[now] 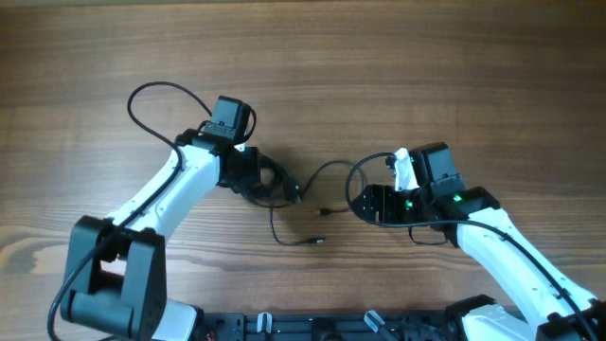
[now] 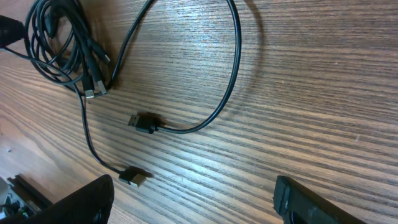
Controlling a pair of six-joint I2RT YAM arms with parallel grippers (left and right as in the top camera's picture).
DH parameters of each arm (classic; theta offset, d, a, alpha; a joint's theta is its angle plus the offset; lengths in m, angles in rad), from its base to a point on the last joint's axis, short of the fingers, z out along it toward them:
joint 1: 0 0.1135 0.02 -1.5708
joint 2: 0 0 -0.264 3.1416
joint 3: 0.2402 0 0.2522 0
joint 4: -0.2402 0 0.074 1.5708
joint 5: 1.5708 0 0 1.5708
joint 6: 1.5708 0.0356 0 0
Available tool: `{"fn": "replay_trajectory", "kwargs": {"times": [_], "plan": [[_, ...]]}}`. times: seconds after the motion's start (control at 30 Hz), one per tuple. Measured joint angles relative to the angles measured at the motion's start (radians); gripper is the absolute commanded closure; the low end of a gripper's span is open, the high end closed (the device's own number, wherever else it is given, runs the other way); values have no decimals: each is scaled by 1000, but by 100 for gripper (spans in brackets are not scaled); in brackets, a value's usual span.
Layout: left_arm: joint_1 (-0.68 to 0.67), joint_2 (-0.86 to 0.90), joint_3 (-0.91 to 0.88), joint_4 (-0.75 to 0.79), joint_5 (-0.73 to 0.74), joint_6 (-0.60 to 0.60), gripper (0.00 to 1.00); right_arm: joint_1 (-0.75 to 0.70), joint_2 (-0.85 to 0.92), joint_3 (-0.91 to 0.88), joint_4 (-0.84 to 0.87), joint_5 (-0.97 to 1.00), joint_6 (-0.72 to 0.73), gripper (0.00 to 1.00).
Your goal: Untangle cables
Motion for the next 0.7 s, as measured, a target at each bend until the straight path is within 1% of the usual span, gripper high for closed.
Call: {"fn": "replay_trajectory", "kwargs": {"times": [0.1,0.23,0.4,0.53,0.6,0.63,0.67,0.7], "plan": [[0,23,0,-26,-45,-39,52,0,0,0,-3,0,0,16],[2,32,0,-55,-68,-71,51,0,0,0,-4,0,0,16],[2,32,-2,-59,-72,-79,56,0,0,0,-3,0,0,16],[2,32,-40,-29,-71,-82,59,0,0,0,-3,0,0,16],[2,33,-61,-9,-71,-83,70,0,0,0,-3,0,0,16],[2,33,-69,-5,-68,-81,78,0,0,0,-3,0,0,16],[2,33,-75,-1,-62,-87,83,0,0,0,-3,0,0,16],[2,33,-77,5,-55,-84,91,0,0,0,-3,0,0,16]]}}
